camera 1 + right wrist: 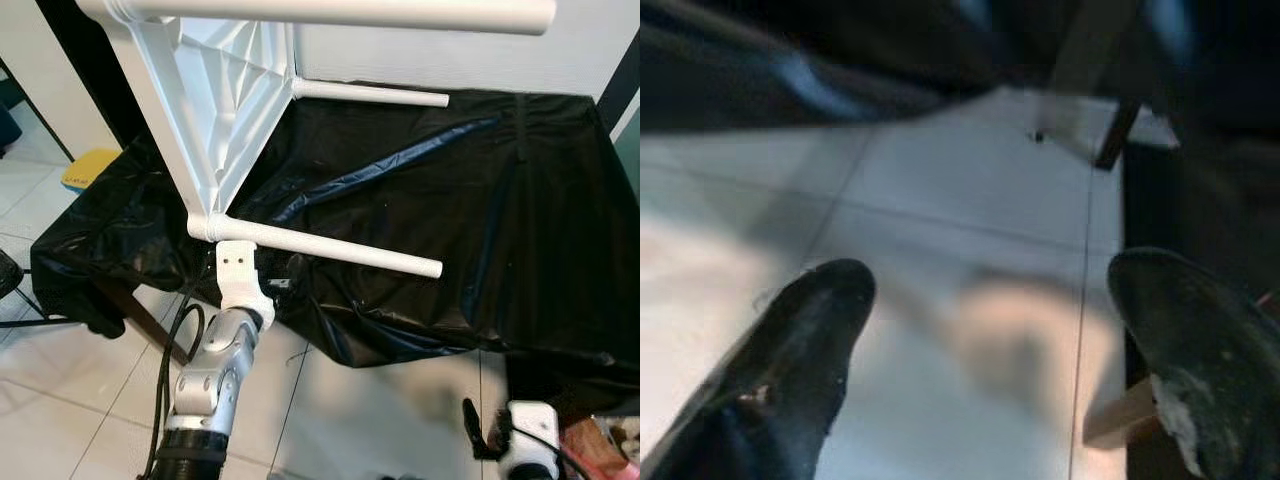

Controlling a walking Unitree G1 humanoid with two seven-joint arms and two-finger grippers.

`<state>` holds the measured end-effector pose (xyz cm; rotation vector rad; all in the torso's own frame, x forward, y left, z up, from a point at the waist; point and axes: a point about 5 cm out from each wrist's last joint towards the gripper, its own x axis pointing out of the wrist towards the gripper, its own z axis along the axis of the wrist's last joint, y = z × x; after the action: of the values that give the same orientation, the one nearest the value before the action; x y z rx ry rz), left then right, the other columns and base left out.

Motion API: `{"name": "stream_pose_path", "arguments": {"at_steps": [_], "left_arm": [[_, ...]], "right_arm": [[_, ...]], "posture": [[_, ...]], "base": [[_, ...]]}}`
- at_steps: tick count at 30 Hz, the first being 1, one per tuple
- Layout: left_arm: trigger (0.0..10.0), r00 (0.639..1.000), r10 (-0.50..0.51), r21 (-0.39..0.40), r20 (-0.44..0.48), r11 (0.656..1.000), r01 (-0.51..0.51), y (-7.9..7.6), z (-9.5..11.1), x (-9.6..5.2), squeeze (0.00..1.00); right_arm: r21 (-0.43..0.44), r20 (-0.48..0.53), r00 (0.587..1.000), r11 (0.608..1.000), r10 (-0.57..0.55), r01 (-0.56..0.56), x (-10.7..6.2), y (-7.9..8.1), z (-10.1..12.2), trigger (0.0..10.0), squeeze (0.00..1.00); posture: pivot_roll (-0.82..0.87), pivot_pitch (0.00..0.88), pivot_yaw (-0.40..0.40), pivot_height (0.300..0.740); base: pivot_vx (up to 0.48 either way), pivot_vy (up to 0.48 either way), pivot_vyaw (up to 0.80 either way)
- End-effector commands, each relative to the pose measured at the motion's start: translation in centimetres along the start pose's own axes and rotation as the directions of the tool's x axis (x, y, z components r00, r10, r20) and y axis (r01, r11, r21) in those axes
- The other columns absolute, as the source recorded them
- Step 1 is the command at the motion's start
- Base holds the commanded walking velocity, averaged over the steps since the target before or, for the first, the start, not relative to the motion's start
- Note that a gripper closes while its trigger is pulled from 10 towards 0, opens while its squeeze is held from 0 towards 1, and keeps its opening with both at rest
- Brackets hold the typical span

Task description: Building children table

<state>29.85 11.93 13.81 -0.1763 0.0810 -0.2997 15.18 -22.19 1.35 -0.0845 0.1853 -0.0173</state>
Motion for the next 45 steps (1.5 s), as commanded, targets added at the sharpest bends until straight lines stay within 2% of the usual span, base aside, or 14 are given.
{"name": "stream_pose_path", "arguments": {"at_steps": [1,3,8,10,14,18,20,21,25,34,40,41,42,45], "left_arm": [[10.0,0.999,-0.045,0.038,-0.008,0.998,0.045,-0.1,0.4,0.1,0.0],[10.0,0.999,-0.052,0.051,-0.005,0.997,0.052,0.0,0.9,0.3,0.0],[10.0,0.998,-0.06,0.054,0.003,0.997,0.06,0.0,1.3,0.5,0.0],[10.0,0.995,-0.095,0.088,0.033,0.992,0.092,-0.1,2.2,0.6,0.0],[10.0,0.994,-0.1,0.094,0.037,0.991,0.097,-0.1,2.4,0.5,0.0],[10.0,0.991,-0.121,0.1,0.053,0.988,0.115,-0.4,3.2,0.7,0.0],[10.0,0.991,-0.121,0.101,0.056,0.988,0.115,-0.5,3.3,0.7,0.0],[10.0,0.992,-0.108,0.098,0.073,0.99,0.1,-0.4,3.8,0.8,0.0],[10.0,0.991,-0.087,0.088,0.098,0.993,0.078,-0.2,4.2,0.8,0.0],[10.0,0.987,-0.076,0.064,0.141,0.996,0.067,-0.3,4.9,0.7,0.0],[10.0,0.981,-0.064,0.05,0.185,0.997,0.056,-0.2,5.8,1.0,0.0],[10.0,0.98,-0.056,0.054,0.189,0.997,0.047,0.1,5.8,1.3,0.0],[10.0,0.982,-0.044,0.045,0.186,0.998,0.036,0.6,5.7,1.7,0.0],[10.0,0.983,-0.038,0.027,0.179,0.999,0.034,1.0,5.5,2.0,0.0]], "right_arm": [[0.016,0.055,0.997,0.999,0.045,-0.046,-0.4,0.5,1.5,10.0,0.0],[0.01,0.151,0.985,0.996,0.084,-0.087,-1.5,0.8,4.4,10.0,0.0],[0.024,0.189,0.974,0.991,0.127,-0.134,-2.2,1.2,6.3,10.0,0.0],[0.03,0.256,0.945,0.976,0.203,-0.217,-2.9,1.7,9.7,10.0,0.0],[0.035,0.261,0.943,0.975,0.204,-0.221,-3.0,1.7,10.3,10.0,0.0],[0.064,0.344,0.927,0.981,0.15,-0.183,0.2,1.8,12.2,10.0,0.0],[0.063,0.353,0.923,0.981,0.151,-0.185,0.7,2.0,12.5,10.0,0.0],[0.077,0.384,0.916,0.984,0.119,-0.161,2.8,2.2,13.5,10.0,0.0],[0.124,0.405,0.912,0.985,0.06,-0.119,5.6,2.4,15.1,10.0,0.0],[0.185,0.422,0.906,0.976,0.024,-0.113,9.3,3.6,17.0,10.0,0.0],[0.163,0.413,0.909,0.978,0.053,-0.131,11.1,4.6,17.4,10.0,0.0],[0.164,0.406,0.912,0.977,0.056,-0.134,11.8,4.8,17.5,10.0,0.24],[0.17,0.405,0.911,0.973,0.077,-0.157,12.7,5.3,17.8,10.0,1.0],[0.178,0.409,0.908,0.967,0.094,-0.181,13.2,5.6,18.1,10.0,1.0]], "posture": [[-0.12,0.117,0.079,0.74],[-0.14,0.124,0.086,0.74],[-0.16,0.129,0.095,0.74],[-0.18,0.128,0.099,0.74],[-0.18,0.128,0.099,0.74],[-0.16,0.104,0.083,0.74],[-0.16,0.104,0.083,0.74],[-0.14,0.089,0.063,0.74],[-0.11,0.077,0.046,0.74],[-0.04,0.042,-0.004,0.74],[0.0,0.034,-0.026,0.74],[0.01,0.03,-0.037,0.74],[0.01,0.032,-0.042,0.74],[0.01,0.032,-0.044,0.74]], "base": [[0.0,0.0,0.0],[0.0,0.0,0.0],[0.0,0.0,0.0],[0.0,0.0,0.0],[0.0,0.0,0.0],[0.0,0.0,0.0],[0.0,0.0,0.0],[0.0,0.0,0.0],[0.0,0.0,0.0],[0.0,0.0,0.0],[0.0,0.0,0.0],[0.0,0.0,0.0],[0.0,0.0,0.0],[0.0,0.0,0.0]]}}
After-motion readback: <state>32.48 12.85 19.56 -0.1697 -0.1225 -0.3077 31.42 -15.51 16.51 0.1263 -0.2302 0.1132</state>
